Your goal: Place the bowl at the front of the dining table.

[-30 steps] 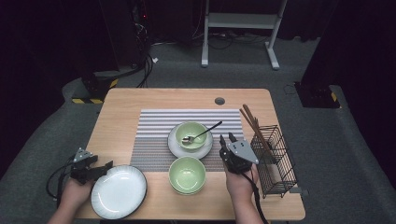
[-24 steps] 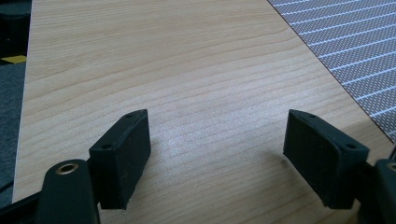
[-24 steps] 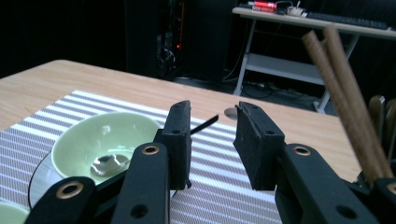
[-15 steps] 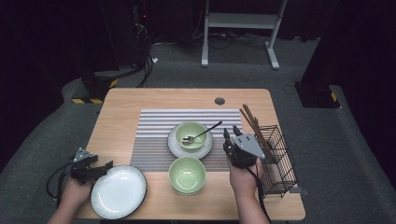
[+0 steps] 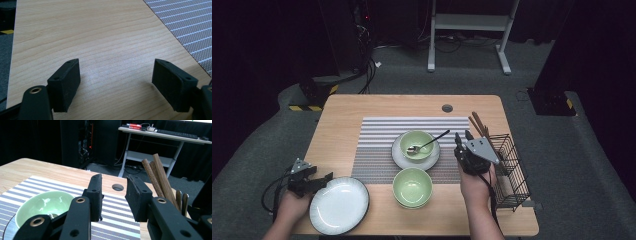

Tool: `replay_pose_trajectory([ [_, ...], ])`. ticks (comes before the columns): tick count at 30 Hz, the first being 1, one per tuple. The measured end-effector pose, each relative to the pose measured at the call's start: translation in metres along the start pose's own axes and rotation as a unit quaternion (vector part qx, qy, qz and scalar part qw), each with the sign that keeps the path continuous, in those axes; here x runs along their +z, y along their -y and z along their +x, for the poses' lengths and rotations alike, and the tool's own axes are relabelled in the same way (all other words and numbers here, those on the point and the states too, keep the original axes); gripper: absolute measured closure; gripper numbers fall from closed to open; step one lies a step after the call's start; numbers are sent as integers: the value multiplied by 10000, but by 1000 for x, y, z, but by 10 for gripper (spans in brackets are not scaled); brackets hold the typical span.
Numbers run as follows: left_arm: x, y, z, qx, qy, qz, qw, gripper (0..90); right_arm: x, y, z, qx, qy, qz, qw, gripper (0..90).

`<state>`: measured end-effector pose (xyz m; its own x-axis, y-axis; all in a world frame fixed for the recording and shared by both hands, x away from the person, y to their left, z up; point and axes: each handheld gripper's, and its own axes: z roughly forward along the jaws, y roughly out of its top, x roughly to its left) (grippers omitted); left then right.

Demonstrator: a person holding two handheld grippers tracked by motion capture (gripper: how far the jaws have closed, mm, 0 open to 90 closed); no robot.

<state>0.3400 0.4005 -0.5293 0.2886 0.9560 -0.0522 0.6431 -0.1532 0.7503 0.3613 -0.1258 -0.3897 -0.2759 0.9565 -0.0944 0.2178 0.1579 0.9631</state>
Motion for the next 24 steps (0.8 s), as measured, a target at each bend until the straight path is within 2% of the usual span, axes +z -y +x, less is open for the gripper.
replay_pose_trajectory([
  [5,0,0,0,-1,1,0,10000,228,0,-4,-4,-28,78,-12,10000,645],
  [12,0,0,0,-8,-10,-2,10000,231,0,-13,-10,-59,48,-92,9999,635],
  [18,0,0,0,-2,-3,-1,10000,230,3,-17,-15,7,128,-55,9999,622],
  [24,0,0,0,-2,-4,0,10000,230,2,-21,-19,-37,183,-32,9998,622],
])
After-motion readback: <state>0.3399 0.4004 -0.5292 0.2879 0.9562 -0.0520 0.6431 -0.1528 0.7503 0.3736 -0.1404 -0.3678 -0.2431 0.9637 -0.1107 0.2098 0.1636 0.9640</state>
